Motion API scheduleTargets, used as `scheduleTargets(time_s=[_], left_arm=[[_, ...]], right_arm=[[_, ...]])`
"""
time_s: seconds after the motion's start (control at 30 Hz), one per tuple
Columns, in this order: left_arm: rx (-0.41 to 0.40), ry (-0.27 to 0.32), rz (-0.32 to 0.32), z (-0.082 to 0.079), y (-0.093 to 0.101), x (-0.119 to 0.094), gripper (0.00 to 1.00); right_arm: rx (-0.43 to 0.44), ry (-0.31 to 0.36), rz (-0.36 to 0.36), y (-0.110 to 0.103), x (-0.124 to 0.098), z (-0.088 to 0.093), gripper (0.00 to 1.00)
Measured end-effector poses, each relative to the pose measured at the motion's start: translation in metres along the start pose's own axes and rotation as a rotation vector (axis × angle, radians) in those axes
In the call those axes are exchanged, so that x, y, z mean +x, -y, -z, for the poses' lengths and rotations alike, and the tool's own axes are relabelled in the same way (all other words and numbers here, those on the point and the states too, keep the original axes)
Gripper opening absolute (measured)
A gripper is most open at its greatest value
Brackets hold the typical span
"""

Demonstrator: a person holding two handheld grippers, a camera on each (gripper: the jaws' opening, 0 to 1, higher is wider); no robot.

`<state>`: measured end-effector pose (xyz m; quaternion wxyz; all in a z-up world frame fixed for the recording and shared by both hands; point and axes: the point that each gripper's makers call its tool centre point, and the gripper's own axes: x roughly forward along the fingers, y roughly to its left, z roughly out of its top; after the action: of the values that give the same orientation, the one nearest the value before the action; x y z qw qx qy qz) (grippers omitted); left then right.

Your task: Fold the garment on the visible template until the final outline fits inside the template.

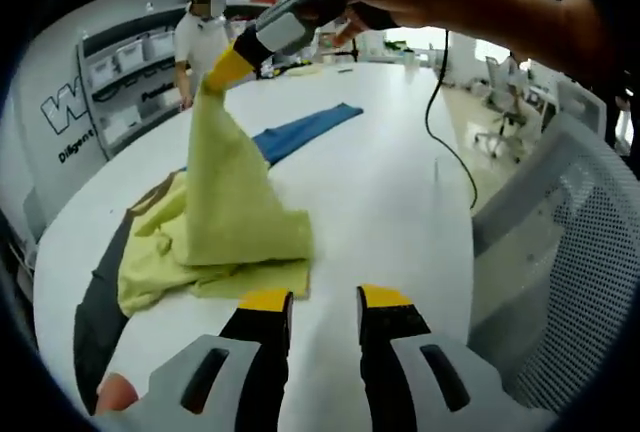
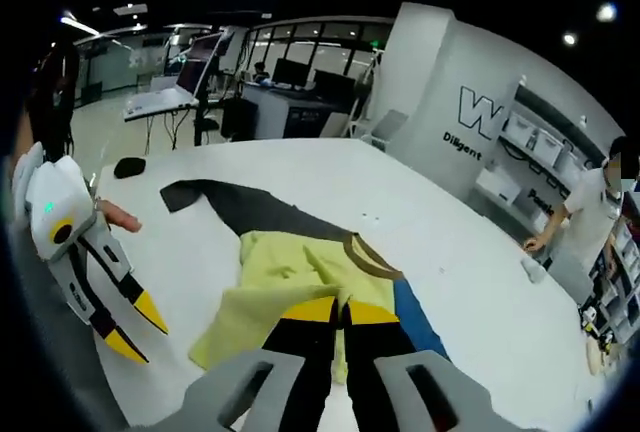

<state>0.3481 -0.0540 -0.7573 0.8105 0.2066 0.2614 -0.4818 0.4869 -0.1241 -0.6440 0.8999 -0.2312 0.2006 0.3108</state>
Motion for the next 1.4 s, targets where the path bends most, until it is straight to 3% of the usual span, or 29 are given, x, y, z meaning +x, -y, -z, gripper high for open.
scheduleTargets(time_s=[0.33, 0.7, 1.07, 1.4], left_arm=[[-0.004, -0.008, -0.006, 0.005, -0.013, 0.015, 0.23], [0.046, -0.041, 0.014, 0.013, -0.021, 0.037, 0.23], [0.070, -0.062, 0.026, 0.019, -0.020, 0.043, 0.22], [0.084, -0.052, 0.033, 0.018, -0.019, 0.046, 0.11]], right_arm=[[0.005, -0.008, 0.026, 0.024, 0.008, -0.002, 0.00], [0.012, -0.025, 0.029, 0.031, 0.012, 0.007, 0.00], [0.019, -0.035, 0.031, 0.034, 0.013, 0.014, 0.00], [0.024, -0.038, 0.029, 0.033, 0.013, 0.017, 0.00]])
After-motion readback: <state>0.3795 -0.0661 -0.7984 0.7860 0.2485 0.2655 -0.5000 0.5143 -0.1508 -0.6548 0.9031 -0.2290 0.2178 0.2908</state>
